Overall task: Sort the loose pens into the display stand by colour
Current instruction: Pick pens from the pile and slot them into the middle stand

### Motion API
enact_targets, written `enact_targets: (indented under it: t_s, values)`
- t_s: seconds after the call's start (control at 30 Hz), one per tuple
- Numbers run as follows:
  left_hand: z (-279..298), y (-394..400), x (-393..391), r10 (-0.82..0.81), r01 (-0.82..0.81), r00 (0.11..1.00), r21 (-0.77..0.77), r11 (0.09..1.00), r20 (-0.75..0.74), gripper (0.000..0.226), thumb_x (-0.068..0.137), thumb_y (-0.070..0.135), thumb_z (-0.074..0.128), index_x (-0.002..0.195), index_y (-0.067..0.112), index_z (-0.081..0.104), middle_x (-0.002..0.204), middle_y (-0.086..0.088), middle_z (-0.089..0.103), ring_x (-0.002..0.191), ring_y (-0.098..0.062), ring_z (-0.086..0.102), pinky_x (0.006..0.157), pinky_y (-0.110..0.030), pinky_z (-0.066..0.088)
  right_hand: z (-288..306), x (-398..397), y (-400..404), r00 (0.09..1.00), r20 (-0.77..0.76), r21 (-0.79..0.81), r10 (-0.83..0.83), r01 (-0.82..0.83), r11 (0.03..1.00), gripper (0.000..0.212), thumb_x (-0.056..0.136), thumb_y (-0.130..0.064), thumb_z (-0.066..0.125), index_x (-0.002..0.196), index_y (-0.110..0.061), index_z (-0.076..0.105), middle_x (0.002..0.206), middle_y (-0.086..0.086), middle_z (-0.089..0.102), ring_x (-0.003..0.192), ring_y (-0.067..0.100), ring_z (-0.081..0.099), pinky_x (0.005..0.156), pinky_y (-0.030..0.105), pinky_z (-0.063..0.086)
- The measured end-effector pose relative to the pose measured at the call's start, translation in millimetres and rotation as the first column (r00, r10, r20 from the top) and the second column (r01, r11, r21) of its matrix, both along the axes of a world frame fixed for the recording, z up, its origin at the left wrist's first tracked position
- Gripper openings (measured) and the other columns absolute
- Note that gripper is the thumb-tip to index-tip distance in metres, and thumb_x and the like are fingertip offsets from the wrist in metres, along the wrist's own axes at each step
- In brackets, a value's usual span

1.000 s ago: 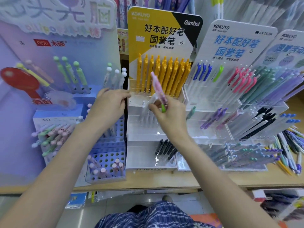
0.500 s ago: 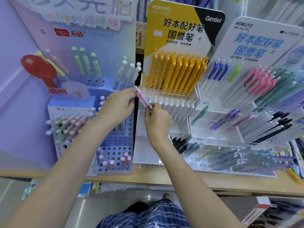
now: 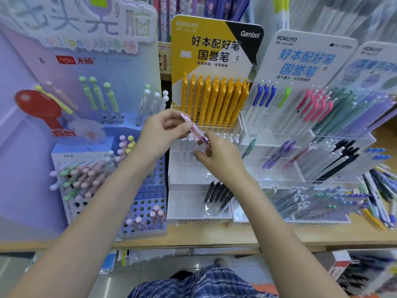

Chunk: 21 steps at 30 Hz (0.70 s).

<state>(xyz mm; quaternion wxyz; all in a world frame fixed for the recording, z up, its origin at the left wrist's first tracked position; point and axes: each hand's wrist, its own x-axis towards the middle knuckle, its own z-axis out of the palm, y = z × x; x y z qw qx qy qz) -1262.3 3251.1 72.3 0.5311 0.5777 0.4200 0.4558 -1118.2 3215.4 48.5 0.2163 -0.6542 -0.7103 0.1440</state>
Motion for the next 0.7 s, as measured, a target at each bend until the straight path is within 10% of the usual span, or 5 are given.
enact_targets:
  t_s: [0.23, 0.7]
  values:
    - [18.2, 11.1, 4.5, -0.060, 0.060, 0.998, 0.038, 0.997, 0.009, 0.013, 0.088, 0.004, 0.058, 0.084, 0.016, 0.062, 0.067, 0.010, 0.069, 0.066, -0.001, 0.064, 0.067, -0.013, 0.050, 30.7, 47.1, -22.1, 0.845, -0.533, 0.066, -0.042, 0.090, 0.994, 0.032, 0.078, -0.050, 0.056, 0.089, -0.020, 0.063, 0.060, -0.014, 0.056, 0.052, 0.001, 0.044, 0.052, 0.014, 0.034]
    - [26.4, -2.8, 119.1, -0.151, 0.218, 0.921, 0.155, 0.963, -0.361, 0.020, 0.076, 0.030, 0.074, 0.082, 0.016, 0.060, 0.080, -0.001, 0.069, 0.075, -0.015, 0.068, 0.075, -0.040, 0.057, 27.6, 92.8, -40.9, 0.934, -0.204, 0.268, -0.294, 0.342, 0.901, 0.021, 0.082, -0.025, 0.069, 0.075, -0.009, 0.057, 0.059, -0.008, 0.055, 0.058, 0.015, 0.053, 0.058, 0.036, 0.046]
